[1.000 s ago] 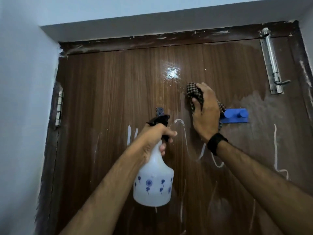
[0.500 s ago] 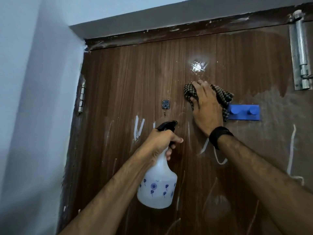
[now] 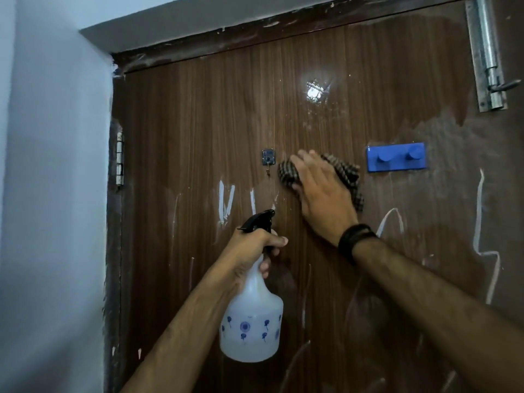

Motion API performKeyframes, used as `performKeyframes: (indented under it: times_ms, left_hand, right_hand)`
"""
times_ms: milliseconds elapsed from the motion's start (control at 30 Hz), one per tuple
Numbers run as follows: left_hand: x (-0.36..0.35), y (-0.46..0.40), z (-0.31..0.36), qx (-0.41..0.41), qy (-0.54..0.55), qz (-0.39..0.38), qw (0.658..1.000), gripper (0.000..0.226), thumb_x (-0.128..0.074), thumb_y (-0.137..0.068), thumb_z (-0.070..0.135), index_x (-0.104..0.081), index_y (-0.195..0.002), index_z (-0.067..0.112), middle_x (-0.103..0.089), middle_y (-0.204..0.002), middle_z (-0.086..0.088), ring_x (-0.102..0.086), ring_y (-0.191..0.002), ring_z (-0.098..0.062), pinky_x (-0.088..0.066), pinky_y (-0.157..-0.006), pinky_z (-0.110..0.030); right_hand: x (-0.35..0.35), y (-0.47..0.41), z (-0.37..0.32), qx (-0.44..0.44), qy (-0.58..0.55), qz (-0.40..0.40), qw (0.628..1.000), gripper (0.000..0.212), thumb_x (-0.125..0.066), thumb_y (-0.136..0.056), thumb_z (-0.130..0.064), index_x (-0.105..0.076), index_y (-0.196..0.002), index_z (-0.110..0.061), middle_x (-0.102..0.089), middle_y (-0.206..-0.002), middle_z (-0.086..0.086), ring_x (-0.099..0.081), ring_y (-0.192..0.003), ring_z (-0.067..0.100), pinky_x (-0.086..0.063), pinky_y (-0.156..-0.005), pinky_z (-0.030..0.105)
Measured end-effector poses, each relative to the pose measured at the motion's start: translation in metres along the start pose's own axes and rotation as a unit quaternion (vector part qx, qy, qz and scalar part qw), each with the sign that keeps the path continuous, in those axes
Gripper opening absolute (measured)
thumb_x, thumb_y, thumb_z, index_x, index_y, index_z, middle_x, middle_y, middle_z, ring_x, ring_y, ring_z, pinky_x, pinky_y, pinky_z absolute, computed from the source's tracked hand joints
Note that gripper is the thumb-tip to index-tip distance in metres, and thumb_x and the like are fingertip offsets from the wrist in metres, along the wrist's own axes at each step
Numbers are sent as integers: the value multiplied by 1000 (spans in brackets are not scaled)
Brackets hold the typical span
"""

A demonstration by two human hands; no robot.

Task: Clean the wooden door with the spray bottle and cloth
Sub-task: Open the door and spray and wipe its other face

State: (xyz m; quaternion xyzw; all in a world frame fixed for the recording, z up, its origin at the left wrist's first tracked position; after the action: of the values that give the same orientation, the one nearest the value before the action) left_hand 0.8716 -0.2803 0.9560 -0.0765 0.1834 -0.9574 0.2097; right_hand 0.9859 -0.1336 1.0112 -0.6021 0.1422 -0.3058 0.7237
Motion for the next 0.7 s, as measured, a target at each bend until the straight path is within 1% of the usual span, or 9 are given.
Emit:
performKeyframes:
  times_ms: [67, 167, 267, 400, 500, 600, 700]
  left_hand:
    - [8, -1, 2, -6, 3, 0, 1000, 8, -70, -88, 10, -63, -91, 7, -59, -74, -6, -39, -41, -12, -38, -41, -25]
    - [21, -4, 2, -19, 0, -5, 1000, 8, -70, -88, 10, -62, -90, 8, -58, -72, -5, -39, -41, -12, -38, -41, -25]
    - [34, -7, -5, -10, 3, -18, 1000, 7, -70, -88, 11, -64, -90, 9, -59, -72, -4, -40, -42, -11, -38, -43, -25]
    - [45, -7, -17, -7, 11, -42, 999, 8, -70, -88, 10, -64, -93, 9, -59, -72, -3, -40, -42, -11, -37, -43, -25]
    - [47, -8, -22, -5, 16, -52, 998, 8, -70, -88, 10, -64, -93, 8, -59, -72, -5, -40, -42, -12, -37, -43, -25]
    - [49, -10, -28, 6, 33, -58, 998, 8, -71, -87, 9, -63, -89, 8, -58, -71, -6, -40, -40, -12, -37, -43, -24]
    - [49, -11, -33, 14, 36, -54, 998, 9, -70, -87, 8, -61, -85, 9, -55, -67, -5, -39, -39, -12, -36, -42, -25]
  right_hand:
    - [4, -32, 3, -33, -4, 9, 999, 50, -47, -105, -19, -36, -152, -8, -34, -159, 13, -25, -150, 28, -19, -124, 42]
    - [3, -46, -1, -50, 7, 33, 998, 49, -47, -105, -18, -37, -151, -7, -36, -158, 13, -26, -150, 28, -17, -122, 38]
    - [-4, -19, -14, -48, 13, 34, 998, 50, -48, -105, -18, -35, -152, -10, -35, -159, 11, -25, -150, 25, -14, -123, 36]
    - [-17, 51, -39, -23, 12, -13, 1000, 54, -52, -103, -17, -34, -154, -12, -33, -161, 8, -22, -152, 21, -20, -124, 41]
    - [-23, 86, -49, -3, 17, -37, 999, 55, -54, -102, -18, -36, -154, -12, -33, -161, 6, -22, -152, 20, -19, -124, 38]
    - [-26, 85, -55, -30, 5, -27, 999, 56, -56, -101, -17, -36, -154, -11, -34, -160, 7, -24, -151, 20, -24, -123, 39]
    - [-29, 72, -57, -83, -17, 10, 996, 56, -55, -101, -14, -34, -154, -10, -33, -160, 9, -22, -152, 21, -21, -124, 41]
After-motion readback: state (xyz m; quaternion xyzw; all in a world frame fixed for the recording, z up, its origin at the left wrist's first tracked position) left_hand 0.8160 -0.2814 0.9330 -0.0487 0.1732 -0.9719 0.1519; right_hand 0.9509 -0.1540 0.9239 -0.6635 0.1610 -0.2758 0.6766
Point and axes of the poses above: each hand's wrist, its own y-axis away from the middle knuckle, its own x-axis out of the back of the hand, z = x × y, the point moved 1 cm from there along -y, towards the middle knuckle
